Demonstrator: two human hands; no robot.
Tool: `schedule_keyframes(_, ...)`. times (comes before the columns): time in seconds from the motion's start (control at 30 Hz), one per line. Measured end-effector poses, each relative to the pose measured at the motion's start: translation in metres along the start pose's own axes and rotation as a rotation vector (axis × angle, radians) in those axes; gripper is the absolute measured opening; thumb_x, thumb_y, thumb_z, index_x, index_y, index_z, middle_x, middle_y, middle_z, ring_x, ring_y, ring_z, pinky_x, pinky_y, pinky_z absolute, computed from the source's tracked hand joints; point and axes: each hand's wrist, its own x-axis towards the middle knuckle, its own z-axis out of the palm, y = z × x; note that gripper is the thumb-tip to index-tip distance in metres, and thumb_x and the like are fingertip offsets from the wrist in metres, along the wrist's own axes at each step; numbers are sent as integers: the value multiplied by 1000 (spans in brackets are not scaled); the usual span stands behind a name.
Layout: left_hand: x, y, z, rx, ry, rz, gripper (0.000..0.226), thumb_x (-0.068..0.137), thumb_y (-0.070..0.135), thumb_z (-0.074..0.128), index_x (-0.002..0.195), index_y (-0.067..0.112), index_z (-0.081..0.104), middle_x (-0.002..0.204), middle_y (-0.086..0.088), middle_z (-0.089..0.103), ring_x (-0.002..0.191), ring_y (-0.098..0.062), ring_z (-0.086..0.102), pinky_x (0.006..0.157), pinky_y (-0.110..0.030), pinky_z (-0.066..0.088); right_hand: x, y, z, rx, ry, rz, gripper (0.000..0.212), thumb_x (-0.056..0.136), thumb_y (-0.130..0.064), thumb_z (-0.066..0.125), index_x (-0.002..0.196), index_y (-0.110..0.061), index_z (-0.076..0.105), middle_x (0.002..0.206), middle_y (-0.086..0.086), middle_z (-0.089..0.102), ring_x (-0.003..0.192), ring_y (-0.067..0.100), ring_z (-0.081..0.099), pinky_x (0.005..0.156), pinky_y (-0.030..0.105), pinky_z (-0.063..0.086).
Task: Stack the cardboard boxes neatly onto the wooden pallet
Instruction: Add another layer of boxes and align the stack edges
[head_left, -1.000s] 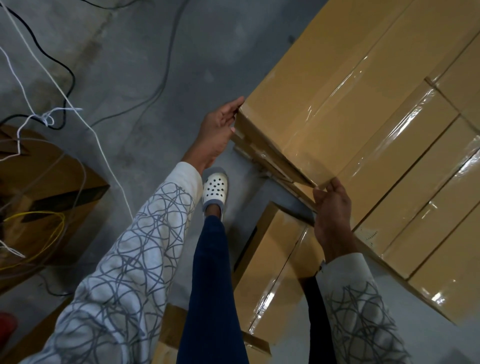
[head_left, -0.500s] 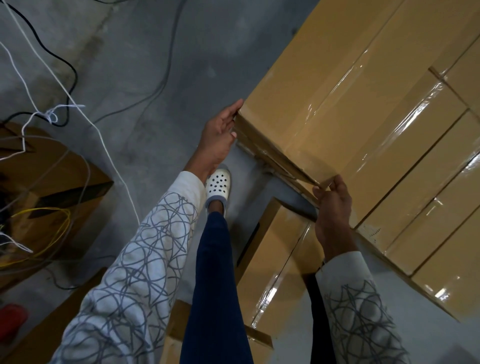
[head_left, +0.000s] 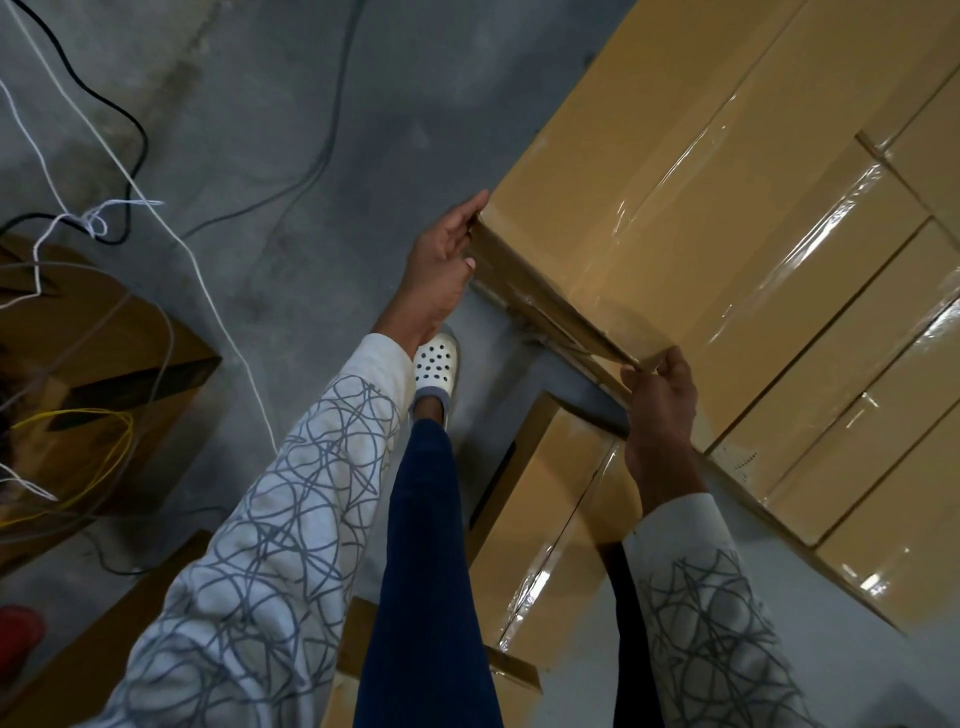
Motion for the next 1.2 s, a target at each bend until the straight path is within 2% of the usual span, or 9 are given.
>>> schedule_keyframes(0.13, 1, -3, 0, 9, -1, 0, 86, 78, -34, 33, 155, 4, 40, 146, 1, 48, 116, 21, 51, 99, -4, 37, 2, 2, 1, -18, 5, -1, 63, 95, -6, 62, 153, -23, 46, 146, -2, 56, 128, 20, 54, 82, 22, 45)
schedule_keyframes(0.3, 2, -7, 0, 25, 20, 18, 87, 77, -34, 32, 155, 4, 39, 145, 1, 48, 135, 0, 42, 104, -7, 35, 2, 2, 2, 3, 2, 4, 67, 96, -1, 60, 157, -21, 41, 141, -3, 55, 111, 11, 56, 75, 17, 44)
schedule_keyframes(0.5, 2, -8, -1, 28, 10, 4, 87, 78, -33, 33, 154, 7, 41, 147, 2, 48, 128, 8, 47, 101, -6, 36, 3, 1, 0, -3, -7, 13, 67, 95, 0, 59, 157, -21, 41, 145, -1, 54, 126, 19, 52, 92, 27, 44)
schedule_keyframes(0.6, 2, -8, 0, 34, 9, -2, 87, 78, -34, 33, 154, 7, 40, 147, 2, 48, 132, 5, 44, 101, -5, 36, 3, -1, -4, -18, -36, 11, 64, 96, 4, 54, 154, -20, 45, 136, -4, 59, 119, 17, 56, 84, 24, 46)
schedule_keyframes(0.7, 2, -8, 0, 46, 6, 6, 87, 78, -34, 33, 155, 6, 39, 147, 3, 47, 134, 4, 41, 101, -4, 35, 4, -1, -9, -22, -59, 13, 59, 96, 6, 52, 150, -18, 49, 128, -8, 62, 121, 19, 56, 90, 26, 47)
schedule_keyframes(0.8, 1, -7, 2, 49, 7, 15, 87, 78, -34, 34, 155, 5, 38, 148, 3, 45, 129, 11, 42, 100, -4, 35, 4, -2, -10, -20, -76, 14, 55, 98, 5, 53, 148, -15, 51, 137, -1, 61, 126, 20, 55, 91, 24, 47)
schedule_keyframes(0.93, -2, -5, 3, 56, 22, -2, 87, 79, -34, 35, 156, 6, 37, 152, -1, 44, 138, 1, 39, 103, -4, 35, 1, -2, -11, -42, -79, 18, 57, 99, 6, 51, 151, -18, 47, 139, -3, 56, 125, 18, 52, 80, 16, 44)
schedule_keyframes(1.1, -3, -6, -4, 178, 10, 10, 88, 83, -26, 44, 158, 18, 38, 162, 4, 38, 149, -5, 30, 123, -22, 26, -5, -3, -8, -147, -61, -22, 61, 101, -6, 58, 157, -19, 37, 138, -6, 48, 124, 16, 46, 98, 28, 41)
schedule_keyframes(1.2, -22, 3, 6, 269, 65, 35, 86, 86, -15, 59, 159, 25, 36, 161, 8, 33, 146, -2, 29, 123, -27, 26, -11, -7, -8, -264, -73, -32, 78, 98, -24, 68, 163, -15, 24, 164, 1, 25, 147, 29, 32, 119, 41, 34)
